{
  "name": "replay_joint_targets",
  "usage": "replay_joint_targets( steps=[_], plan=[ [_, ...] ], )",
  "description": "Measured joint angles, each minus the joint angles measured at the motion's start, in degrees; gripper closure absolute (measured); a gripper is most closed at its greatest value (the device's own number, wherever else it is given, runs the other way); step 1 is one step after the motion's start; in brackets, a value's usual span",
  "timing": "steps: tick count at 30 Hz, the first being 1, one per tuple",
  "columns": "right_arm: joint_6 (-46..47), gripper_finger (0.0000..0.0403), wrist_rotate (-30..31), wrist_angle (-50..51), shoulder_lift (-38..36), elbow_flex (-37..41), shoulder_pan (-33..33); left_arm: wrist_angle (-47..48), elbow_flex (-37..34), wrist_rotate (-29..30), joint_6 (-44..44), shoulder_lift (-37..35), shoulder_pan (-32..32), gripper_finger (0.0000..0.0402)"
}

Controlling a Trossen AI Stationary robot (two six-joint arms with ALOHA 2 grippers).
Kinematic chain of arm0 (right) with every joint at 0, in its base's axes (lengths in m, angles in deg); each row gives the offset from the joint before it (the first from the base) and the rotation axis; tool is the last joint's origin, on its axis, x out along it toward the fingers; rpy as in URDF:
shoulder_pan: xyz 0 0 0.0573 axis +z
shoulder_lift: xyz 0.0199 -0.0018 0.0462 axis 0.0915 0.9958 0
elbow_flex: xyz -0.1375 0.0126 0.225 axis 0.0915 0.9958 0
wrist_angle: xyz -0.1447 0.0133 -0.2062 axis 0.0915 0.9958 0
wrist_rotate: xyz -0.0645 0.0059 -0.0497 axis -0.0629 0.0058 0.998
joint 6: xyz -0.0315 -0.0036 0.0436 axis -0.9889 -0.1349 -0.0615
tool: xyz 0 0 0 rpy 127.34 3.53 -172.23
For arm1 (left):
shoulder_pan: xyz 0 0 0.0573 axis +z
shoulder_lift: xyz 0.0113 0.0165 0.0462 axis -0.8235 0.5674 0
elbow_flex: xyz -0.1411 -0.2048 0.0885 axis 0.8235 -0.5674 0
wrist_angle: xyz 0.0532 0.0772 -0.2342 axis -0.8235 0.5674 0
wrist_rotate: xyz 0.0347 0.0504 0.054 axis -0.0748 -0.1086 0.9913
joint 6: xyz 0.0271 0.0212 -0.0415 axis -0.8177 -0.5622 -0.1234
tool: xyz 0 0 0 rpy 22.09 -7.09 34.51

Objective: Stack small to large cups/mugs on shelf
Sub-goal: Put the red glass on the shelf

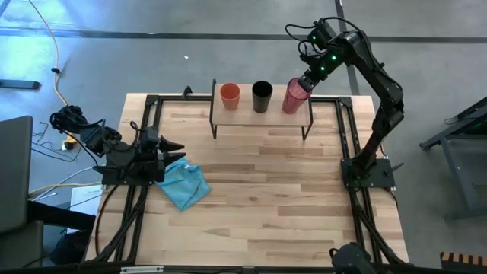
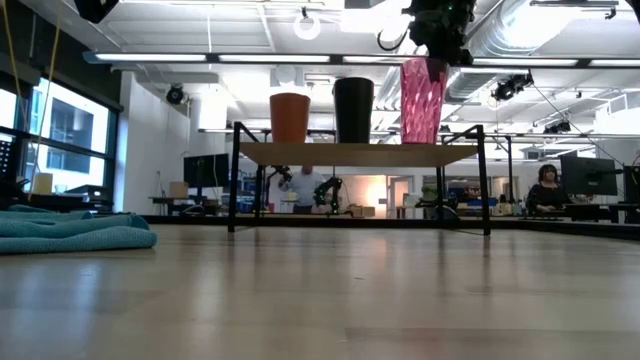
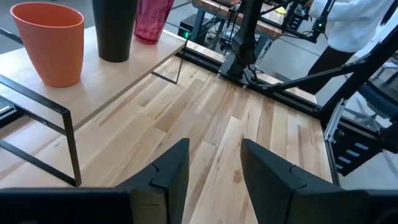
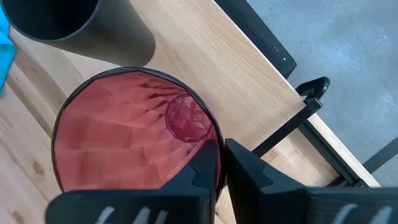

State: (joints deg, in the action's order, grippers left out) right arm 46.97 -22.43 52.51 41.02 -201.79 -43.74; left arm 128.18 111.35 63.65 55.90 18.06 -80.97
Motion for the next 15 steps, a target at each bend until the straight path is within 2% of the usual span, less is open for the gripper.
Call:
replay_joint_targets(
  steps=[15],
  plan=[
    [0.0,0.0379,-0.72,-1.58,0.0,0.0,0.0,0.0,0.0,-0.61,0.42,0.0,0.01,0.0268]
  ],
)
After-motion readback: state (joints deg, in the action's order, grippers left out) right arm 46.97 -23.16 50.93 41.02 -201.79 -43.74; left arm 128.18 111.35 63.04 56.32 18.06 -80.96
